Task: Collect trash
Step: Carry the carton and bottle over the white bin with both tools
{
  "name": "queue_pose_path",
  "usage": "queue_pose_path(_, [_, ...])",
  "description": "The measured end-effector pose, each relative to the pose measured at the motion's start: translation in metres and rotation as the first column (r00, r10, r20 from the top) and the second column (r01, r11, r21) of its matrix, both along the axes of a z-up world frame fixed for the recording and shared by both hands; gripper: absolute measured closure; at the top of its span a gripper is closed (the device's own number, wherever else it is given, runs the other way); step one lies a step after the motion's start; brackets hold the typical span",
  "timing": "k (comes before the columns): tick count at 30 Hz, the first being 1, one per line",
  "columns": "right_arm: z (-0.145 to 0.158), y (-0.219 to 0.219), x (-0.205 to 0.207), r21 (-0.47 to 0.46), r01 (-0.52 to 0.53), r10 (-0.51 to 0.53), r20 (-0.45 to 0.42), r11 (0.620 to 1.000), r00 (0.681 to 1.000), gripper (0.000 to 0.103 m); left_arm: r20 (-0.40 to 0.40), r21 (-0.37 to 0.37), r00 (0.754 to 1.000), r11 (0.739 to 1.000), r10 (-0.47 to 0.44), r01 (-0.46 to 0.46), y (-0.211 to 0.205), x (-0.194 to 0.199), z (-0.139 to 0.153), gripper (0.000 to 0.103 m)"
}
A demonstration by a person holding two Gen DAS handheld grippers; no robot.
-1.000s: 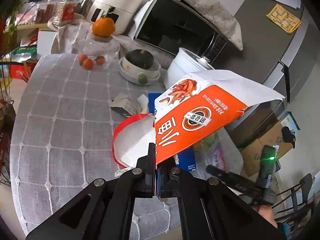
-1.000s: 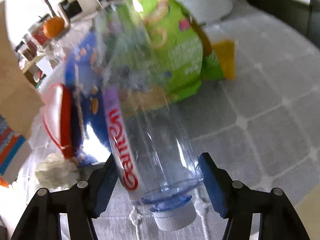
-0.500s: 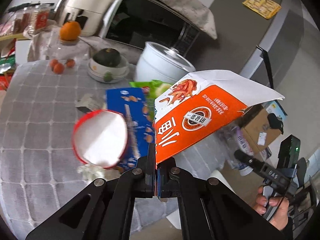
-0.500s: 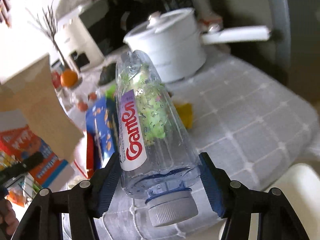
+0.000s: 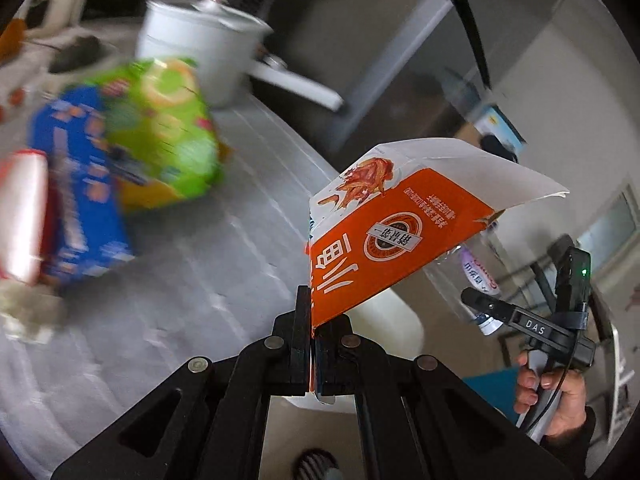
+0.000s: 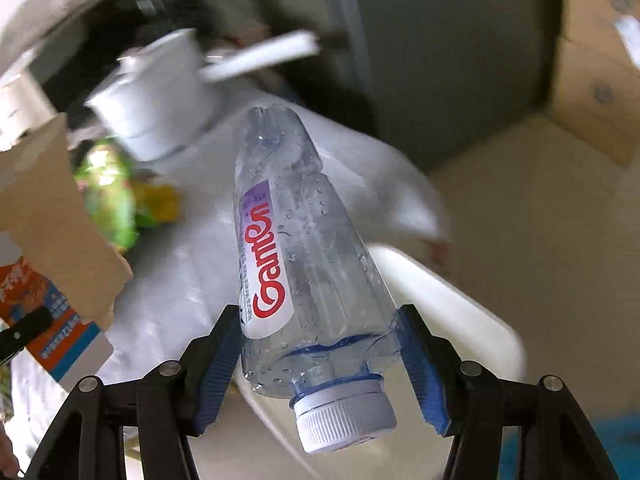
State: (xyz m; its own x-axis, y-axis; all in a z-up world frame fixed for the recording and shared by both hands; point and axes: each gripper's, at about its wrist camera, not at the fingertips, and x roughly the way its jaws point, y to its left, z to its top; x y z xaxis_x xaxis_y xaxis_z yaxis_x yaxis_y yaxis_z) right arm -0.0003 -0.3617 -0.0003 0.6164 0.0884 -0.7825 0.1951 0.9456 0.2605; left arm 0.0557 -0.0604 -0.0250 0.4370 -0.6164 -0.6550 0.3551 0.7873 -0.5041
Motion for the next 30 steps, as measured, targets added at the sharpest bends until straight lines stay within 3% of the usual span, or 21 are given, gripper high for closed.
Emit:
queue_pose_path(3, [-0.005,-0.026,-0.017,0.009,0.068,-0.067,-0.040,0.998,0.997,0.036,-0.056,-0.018,0.996,0.998,-0.069,0.068,-0.043,-0.002,-0.014,0.103])
queue_pose_path(8, [-0.013,-0.050,-0.034,-0.011,0.142,-0.142,-0.098,0.990,0.985,0.036,-0.101,0.060,0.986,0.988,-0.135,0.141,-0.102,-0.003,-0.040,0.103])
queue_pose_path(14, [-0.020,-0.056,-0.040,-0.014,0.175,-0.175,-0.156,0.984,0.972,0.036,-0.209,0.107,0.972,0.985,-0.111,0.135,-0.132,0.004,-0.082,0.103])
queue_pose_path(22, [-0.023,-0.055,-0.045,-0.048,0.158,-0.164,-0.185,0.986,0.969,0.037,-0.236,0.184,0.966,0.971,-0.109,0.155,-0.154,0.017,-0.107,0.098])
queue_pose_path(24, [-0.023,-0.055,-0.047,-0.046,0.158,-0.164,-0.187,0.986,0.969,0.037,-0.247,0.187,0.963,0.970,-0.107,0.156,-0.156,0.020,-0.106,0.089])
queue_pose_path(26, [-0.021,-0.056,-0.048,-0.044,0.162,-0.167,-0.180,0.986,0.969,0.037,-0.237,0.200,0.965,0.967,-0.108,0.158,-0.157,0.019,-0.102,0.050])
queue_pose_path(28, [-0.021,-0.056,-0.046,-0.046,0.167,-0.172,-0.177,0.985,0.969,0.037,-0.214,0.217,0.971,0.963,-0.109,0.156,-0.155,0.017,-0.095,0.035])
queue_pose_path(30, [-0.023,-0.056,-0.046,-0.046,0.170,-0.176,-0.181,0.984,0.968,0.037,-0.199,0.231,0.973,0.959,-0.119,0.164,-0.142,0.014,-0.090,0.032])
